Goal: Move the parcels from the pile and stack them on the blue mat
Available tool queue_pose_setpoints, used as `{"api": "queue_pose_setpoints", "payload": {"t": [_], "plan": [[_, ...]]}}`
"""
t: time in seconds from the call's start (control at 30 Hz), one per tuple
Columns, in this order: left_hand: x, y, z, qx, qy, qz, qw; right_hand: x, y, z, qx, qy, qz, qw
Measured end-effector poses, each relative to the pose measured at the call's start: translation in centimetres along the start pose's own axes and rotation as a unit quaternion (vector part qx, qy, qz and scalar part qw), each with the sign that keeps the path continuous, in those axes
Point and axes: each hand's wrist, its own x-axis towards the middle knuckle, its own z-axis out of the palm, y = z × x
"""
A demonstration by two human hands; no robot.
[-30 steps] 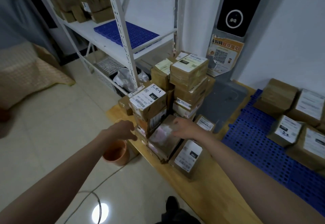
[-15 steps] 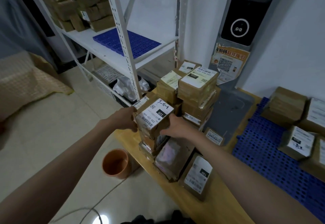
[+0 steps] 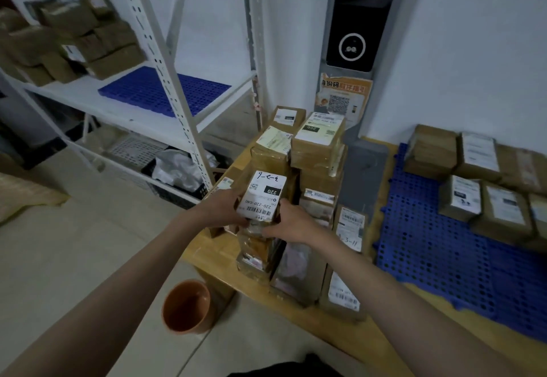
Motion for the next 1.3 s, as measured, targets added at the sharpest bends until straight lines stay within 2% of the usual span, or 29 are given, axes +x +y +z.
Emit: {"api": "queue_pose_setpoints", "payload": {"t": [0.23,0.53,1.03,1.3], "plan": [[-0.9,0.9,0.8,-0.007,-0.017,0.058,0.998,-3.3,-0.1,0.8,0.019,0.057,0.002,0.998],[-1.5,3.9,2.6,0.044,-0.038,0.139,0.989,-8.6,1.1,1.0,0.017,0.111,0.067,0.991],[-1.2,16.4,9.8,0.056,-0.139,0.237,0.96,-19.4,9.7,-2.1,0.083,0.19,0.157,0.966],[-0.2,24.4,14.7,0.051,-0.155,0.252,0.954,-23.5,17.1,-5.9,0.088,0.187,0.168,0.964]]}}
